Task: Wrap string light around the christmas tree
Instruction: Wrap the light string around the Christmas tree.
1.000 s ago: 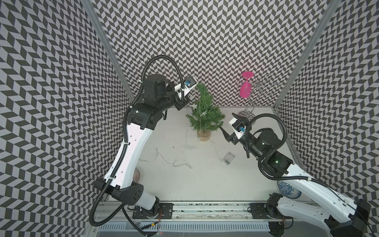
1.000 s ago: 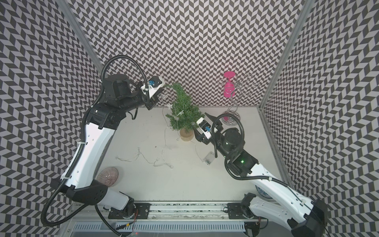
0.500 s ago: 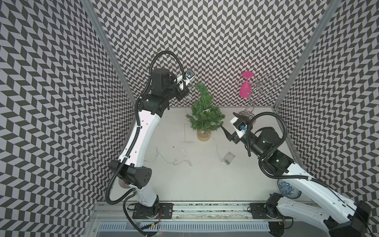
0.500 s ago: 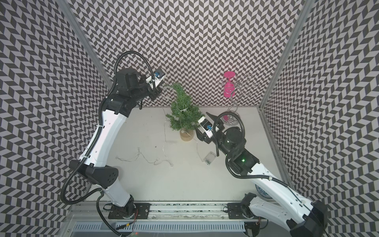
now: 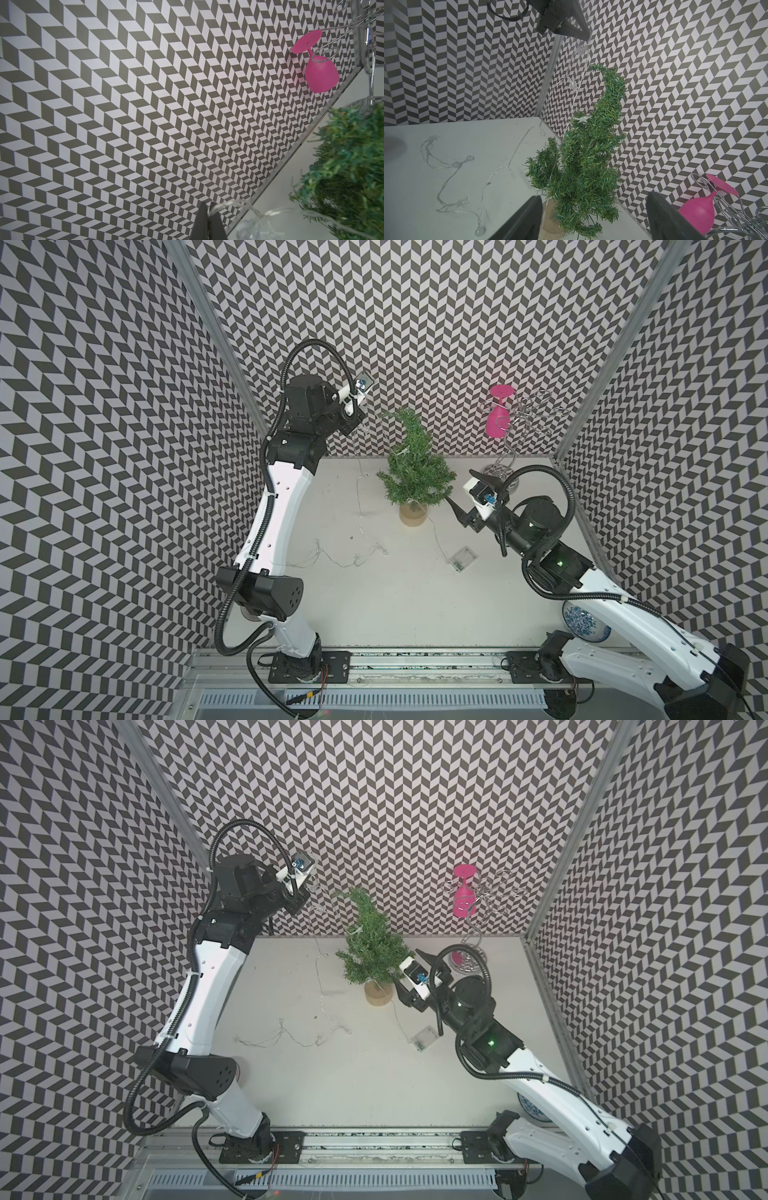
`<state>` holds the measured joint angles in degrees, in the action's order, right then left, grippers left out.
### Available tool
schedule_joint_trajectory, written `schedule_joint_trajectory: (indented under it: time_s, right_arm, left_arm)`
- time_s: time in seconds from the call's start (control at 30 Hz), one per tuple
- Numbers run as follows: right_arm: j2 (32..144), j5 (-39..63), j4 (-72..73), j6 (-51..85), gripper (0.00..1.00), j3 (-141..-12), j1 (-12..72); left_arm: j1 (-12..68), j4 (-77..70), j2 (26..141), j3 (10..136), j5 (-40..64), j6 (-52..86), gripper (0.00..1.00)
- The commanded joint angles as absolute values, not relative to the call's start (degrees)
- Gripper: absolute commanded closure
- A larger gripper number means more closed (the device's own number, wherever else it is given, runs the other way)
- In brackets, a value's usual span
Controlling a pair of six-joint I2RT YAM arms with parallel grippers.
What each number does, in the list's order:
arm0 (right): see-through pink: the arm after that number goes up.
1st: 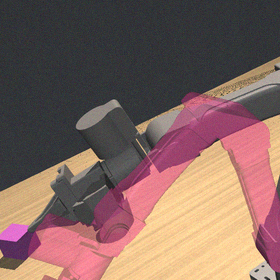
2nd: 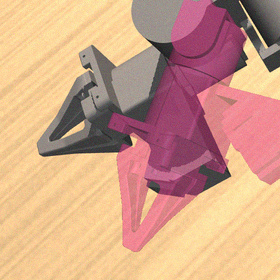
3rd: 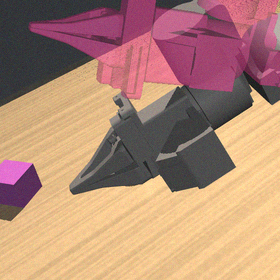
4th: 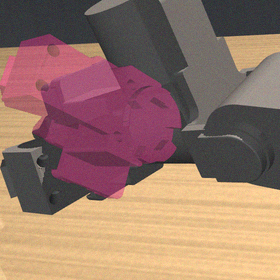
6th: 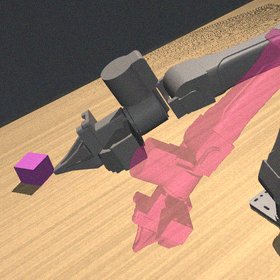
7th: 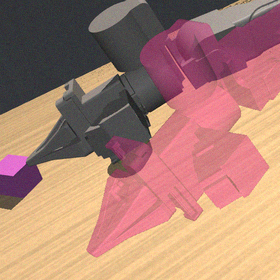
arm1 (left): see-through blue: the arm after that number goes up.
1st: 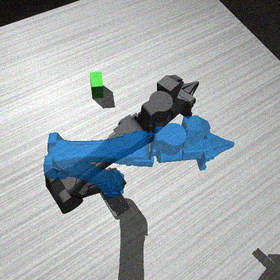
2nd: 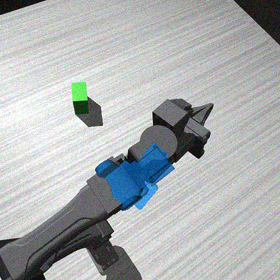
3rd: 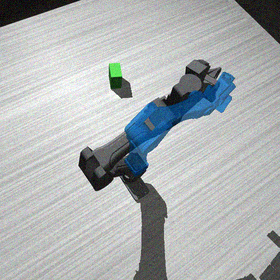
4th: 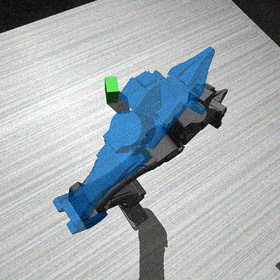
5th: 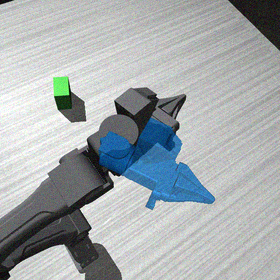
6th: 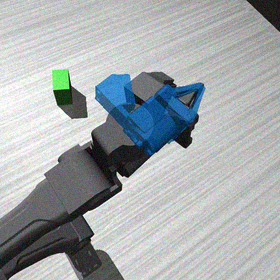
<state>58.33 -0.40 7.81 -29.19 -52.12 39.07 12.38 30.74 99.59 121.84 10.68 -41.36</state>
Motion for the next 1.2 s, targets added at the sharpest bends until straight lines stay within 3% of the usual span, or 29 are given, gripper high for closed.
schedule_joint_trajectory:
  time_s: [0.0, 0.2, 0.37, 0.7, 1.17]
  right_arm:
    - [57.4, -0.1, 7.8, -30.0, 0.19, -53.2, 38.7]
    - [56.8, -0.1, 6.9, -30.5, 0.19, -52.9, 38.2]
    - [58.4, 0.4, 7.0, -30.3, 0.19, -54.4, 38.0]
    - [66.1, 5.4, 5.0, -27.5, 0.19, -68.6, 35.0]
    - [91.7, 36.6, 0.4, 6.4, 0.2, -98.4, 15.3]
  left_arm:
    - [11.4, 27.9, 103.1, 124.2, 13.2, -41.7, 1.0]
    - [10.3, 28.1, 104.3, 124.9, 15.4, -41.9, 1.0]
    - [9.9, 21.7, 99.9, 115.9, 12.7, -44.0, 1.0]
    - [9.0, 23.3, 110.8, 125.6, 17.6, -44.9, 1.0]
    - [7.6, 17.7, 122.6, 134.5, 33.0, -45.4, 1.0]
